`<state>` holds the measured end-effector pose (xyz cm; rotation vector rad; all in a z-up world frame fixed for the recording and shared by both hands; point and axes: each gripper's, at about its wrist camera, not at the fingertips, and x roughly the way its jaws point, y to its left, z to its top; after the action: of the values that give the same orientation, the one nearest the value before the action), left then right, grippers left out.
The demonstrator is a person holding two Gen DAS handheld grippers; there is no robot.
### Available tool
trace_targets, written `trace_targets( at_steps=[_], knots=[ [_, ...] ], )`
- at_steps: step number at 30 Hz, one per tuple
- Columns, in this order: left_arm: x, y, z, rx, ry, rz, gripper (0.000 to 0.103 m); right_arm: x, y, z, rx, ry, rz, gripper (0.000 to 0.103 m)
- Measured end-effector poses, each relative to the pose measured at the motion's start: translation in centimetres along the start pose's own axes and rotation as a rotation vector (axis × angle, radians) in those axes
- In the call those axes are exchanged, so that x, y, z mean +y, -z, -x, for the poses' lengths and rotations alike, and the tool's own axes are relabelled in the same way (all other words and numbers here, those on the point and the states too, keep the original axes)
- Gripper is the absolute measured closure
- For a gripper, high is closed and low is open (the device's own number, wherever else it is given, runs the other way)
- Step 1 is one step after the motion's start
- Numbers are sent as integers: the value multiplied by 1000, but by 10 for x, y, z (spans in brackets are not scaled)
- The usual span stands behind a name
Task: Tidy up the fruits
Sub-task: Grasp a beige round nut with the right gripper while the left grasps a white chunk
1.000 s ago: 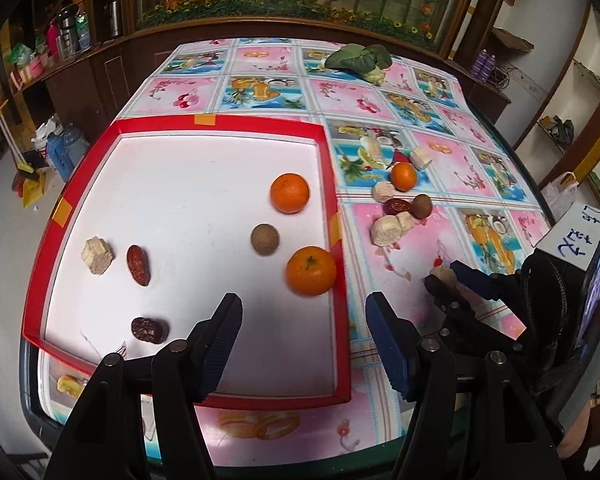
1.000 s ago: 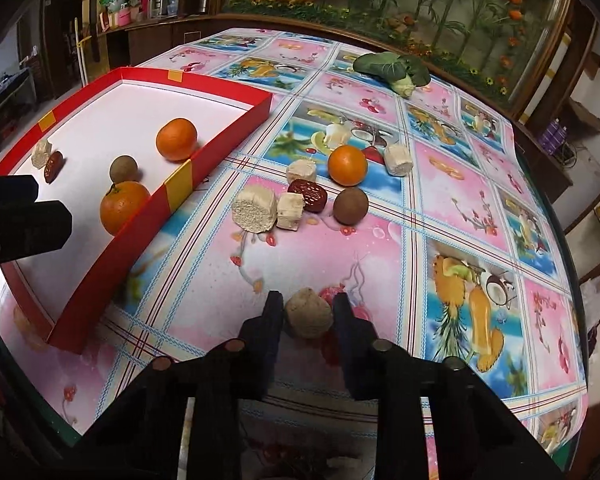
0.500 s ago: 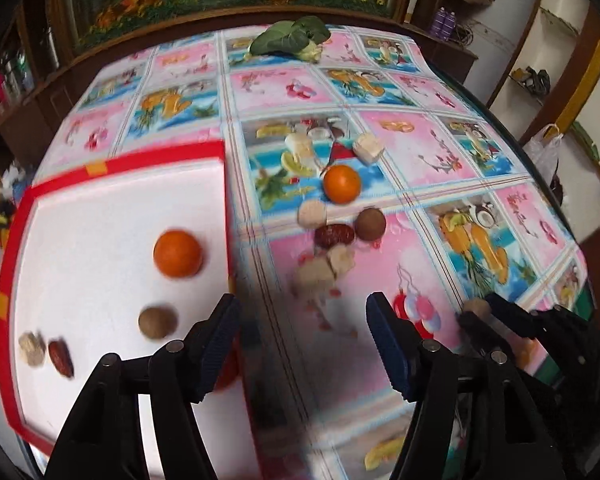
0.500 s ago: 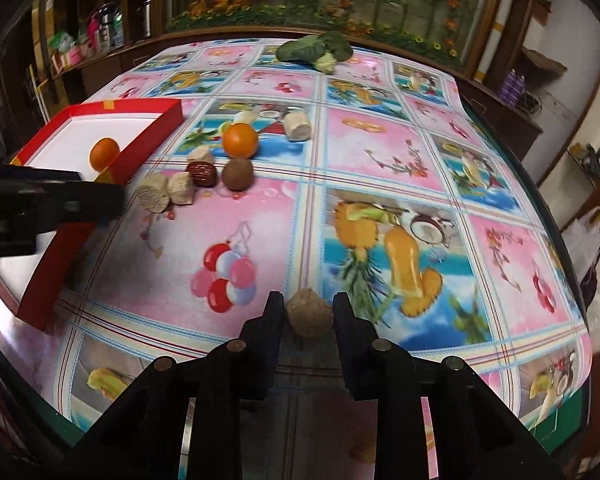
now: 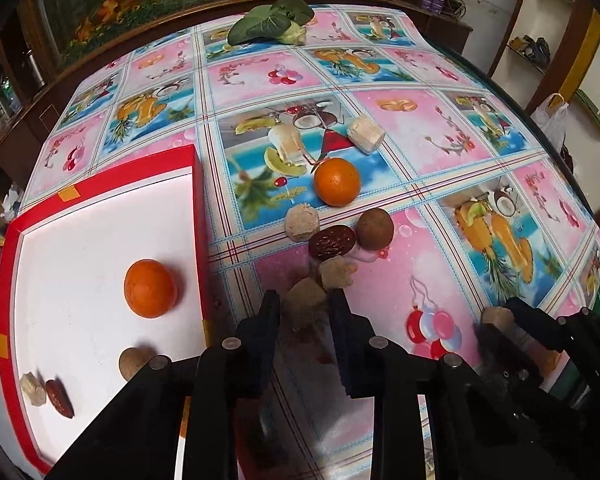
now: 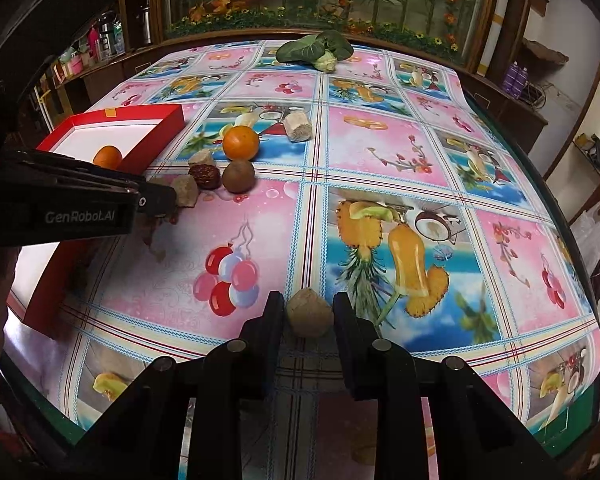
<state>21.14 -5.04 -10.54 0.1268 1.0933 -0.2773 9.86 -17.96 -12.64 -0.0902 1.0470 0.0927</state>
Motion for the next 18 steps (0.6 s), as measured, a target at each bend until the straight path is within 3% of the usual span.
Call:
trace_targets(
  at_steps=[8, 12, 18],
  knots=[
    [6, 26, 24, -12, 44, 31, 79, 1, 1, -1, 3, 2, 1, 77],
    [16, 41, 46, -25, 109, 95, 79, 2, 1, 0, 4, 6, 3, 77],
    [63, 68, 106, -149, 106, 220, 79, 5, -5, 3, -4, 17, 17, 77]
  ],
)
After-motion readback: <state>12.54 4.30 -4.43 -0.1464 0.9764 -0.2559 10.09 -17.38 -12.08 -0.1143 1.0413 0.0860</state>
